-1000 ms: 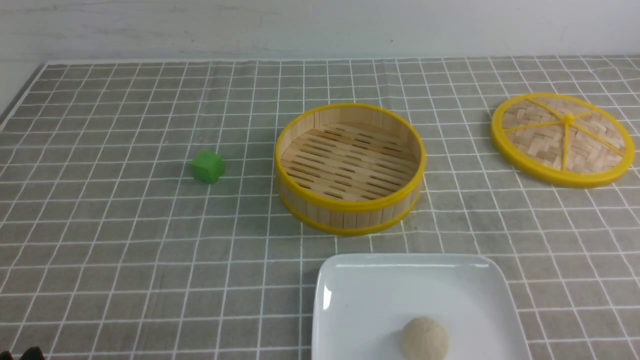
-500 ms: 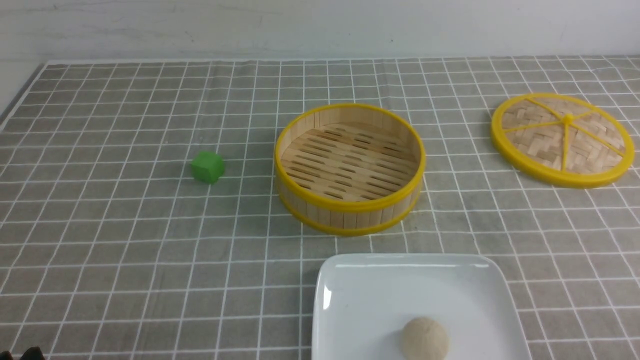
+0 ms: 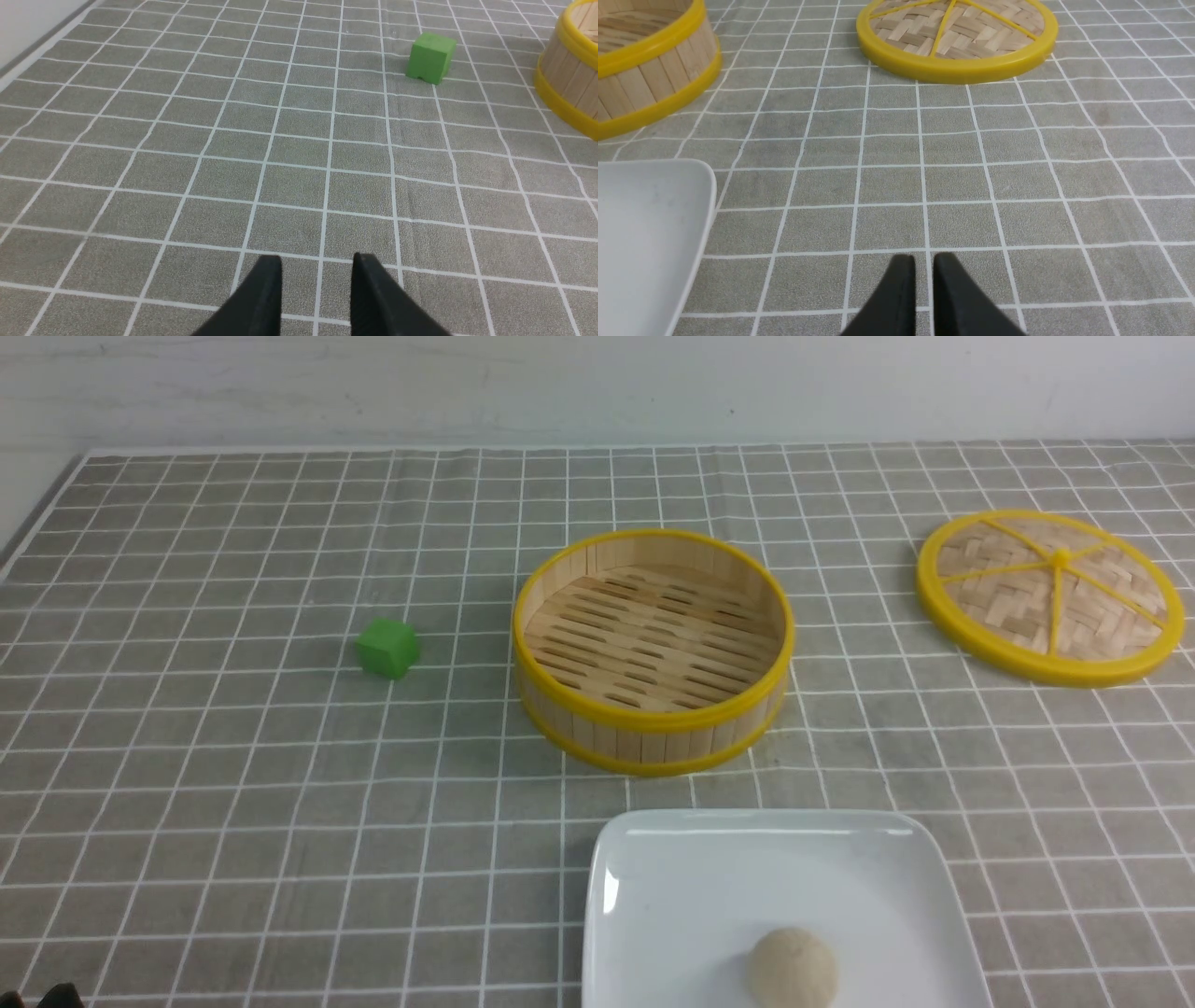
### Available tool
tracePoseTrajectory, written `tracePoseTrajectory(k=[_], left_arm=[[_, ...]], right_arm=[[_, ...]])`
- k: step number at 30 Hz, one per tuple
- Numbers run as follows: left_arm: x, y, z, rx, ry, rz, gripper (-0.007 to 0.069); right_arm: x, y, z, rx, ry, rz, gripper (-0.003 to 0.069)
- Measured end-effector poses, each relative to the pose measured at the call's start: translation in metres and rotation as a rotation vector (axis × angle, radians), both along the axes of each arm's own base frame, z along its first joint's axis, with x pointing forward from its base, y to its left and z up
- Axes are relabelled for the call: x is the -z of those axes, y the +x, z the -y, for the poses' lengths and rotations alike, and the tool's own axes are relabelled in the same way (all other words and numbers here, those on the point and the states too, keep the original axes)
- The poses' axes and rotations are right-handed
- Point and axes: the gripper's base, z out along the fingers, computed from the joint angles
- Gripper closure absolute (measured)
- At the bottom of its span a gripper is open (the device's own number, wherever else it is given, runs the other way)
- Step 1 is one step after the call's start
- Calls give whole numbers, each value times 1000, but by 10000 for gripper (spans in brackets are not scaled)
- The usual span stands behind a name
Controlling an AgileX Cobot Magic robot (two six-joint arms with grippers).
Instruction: Put the steamed buns into the plate on the grey tablecloth.
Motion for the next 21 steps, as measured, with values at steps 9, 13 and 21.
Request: tracePoseTrajectory(k=[9, 13, 21], left_arm=[[0, 0, 0, 0, 0, 0, 384], [0, 0, 0, 0, 0, 0, 384], [0, 0, 0, 0, 1, -1, 384]], right_arm=[[0, 0, 0, 0, 0, 0, 562], [0, 0, 0, 0, 0, 0, 555], [0, 0, 0, 0, 0, 0, 544]])
